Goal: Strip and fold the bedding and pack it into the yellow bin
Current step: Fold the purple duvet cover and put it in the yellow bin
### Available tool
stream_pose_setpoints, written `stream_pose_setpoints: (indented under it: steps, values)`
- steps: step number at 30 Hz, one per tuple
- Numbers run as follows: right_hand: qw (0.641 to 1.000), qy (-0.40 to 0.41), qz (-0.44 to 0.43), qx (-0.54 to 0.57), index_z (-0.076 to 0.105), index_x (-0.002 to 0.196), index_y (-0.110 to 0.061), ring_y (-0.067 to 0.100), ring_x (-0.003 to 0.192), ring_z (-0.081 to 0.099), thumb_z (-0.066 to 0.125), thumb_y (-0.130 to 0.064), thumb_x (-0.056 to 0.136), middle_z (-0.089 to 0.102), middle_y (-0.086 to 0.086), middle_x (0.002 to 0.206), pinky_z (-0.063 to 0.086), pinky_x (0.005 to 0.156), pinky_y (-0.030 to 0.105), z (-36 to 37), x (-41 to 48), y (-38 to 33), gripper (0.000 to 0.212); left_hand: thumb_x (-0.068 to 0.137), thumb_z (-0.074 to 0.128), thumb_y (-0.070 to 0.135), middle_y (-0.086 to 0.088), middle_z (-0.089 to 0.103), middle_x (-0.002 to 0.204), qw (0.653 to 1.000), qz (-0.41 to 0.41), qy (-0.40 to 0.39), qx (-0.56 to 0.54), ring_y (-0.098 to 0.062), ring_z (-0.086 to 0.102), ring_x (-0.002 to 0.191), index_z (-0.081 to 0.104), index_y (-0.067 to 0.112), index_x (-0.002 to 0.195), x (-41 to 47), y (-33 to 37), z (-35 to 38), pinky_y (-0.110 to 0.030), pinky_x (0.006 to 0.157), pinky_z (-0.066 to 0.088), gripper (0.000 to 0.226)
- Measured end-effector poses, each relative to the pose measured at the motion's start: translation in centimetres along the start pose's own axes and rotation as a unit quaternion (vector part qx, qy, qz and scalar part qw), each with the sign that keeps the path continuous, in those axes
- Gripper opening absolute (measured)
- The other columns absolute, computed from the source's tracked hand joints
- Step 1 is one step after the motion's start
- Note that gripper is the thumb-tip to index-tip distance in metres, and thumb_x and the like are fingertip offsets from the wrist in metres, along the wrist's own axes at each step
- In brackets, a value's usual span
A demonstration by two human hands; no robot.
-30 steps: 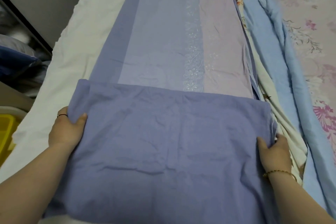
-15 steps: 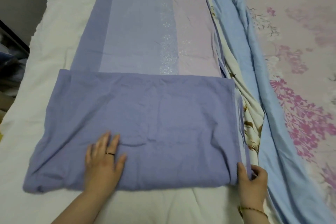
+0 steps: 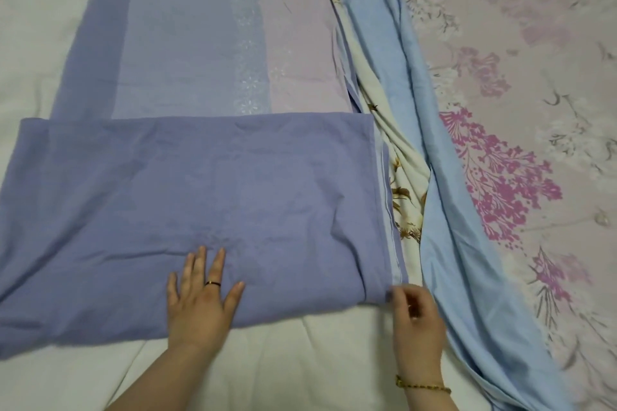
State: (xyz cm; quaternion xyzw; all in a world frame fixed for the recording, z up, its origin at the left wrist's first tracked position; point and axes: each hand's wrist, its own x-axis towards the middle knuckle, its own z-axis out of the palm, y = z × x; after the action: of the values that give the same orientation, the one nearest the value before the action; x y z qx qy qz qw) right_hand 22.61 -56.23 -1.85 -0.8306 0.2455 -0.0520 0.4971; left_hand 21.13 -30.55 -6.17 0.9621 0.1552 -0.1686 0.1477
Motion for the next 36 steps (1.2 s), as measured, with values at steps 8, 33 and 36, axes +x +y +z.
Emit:
stream_pose_setpoints:
  steps: [8, 33, 36]
  values:
    - [0.994, -0.092, 0.058, -0.028, 0.052, 0.060, -0.021, 0.002, 0.064, 0.051, 0.056, -0.005, 0.088, 0.055, -0.005, 0.067, 0.038, 0.059, 0.006, 0.6, 1.9, 0.6, 0.033, 0.057, -0.018, 0.079, -0.006, 0.013, 0.156, 0.999, -0.036, 0.035, -0.003, -0.022, 0.006, 0.145, 0.021, 0.023, 0.146, -0.2, 0.7, -0.2, -0.032, 0.111, -0.008, 0.113]
    - [0.814, -0.238, -0.308, -0.431, 0.043, 0.121, -0.016, 0.032, 0.133, 0.021, 0.032, -0.042, 0.080, 0.059, 0.014, 0.125, -0.003, 0.114, 0.030, 12.0, -4.0, -1.6, 0.049, 0.076, 0.060, 0.030, -0.035, 0.056, 0.118, 0.972, -0.123, 0.192, -0.046, -0.047, 0.051, 0.108, 0.057, -0.007, 0.116, -3.1, -9.6, -4.4, -0.053, 0.094, 0.035, 0.054]
    - [0.815, -0.246, -0.266, -0.452, 0.052, 0.119, -0.010, 0.031, 0.117, 0.038, 0.022, -0.039, 0.093, 0.063, 0.020, 0.118, -0.002, 0.114, 0.030, 13.7, -5.5, -2.1, 0.048, 0.073, 0.076, 0.015, -0.034, 0.040, 0.136, 0.915, -0.304, 0.237, -0.120, -0.050, 0.039, 0.123, 0.043, -0.009, 0.131, -5.3, -14.7, -6.3, -0.058, 0.102, 0.028, 0.071]
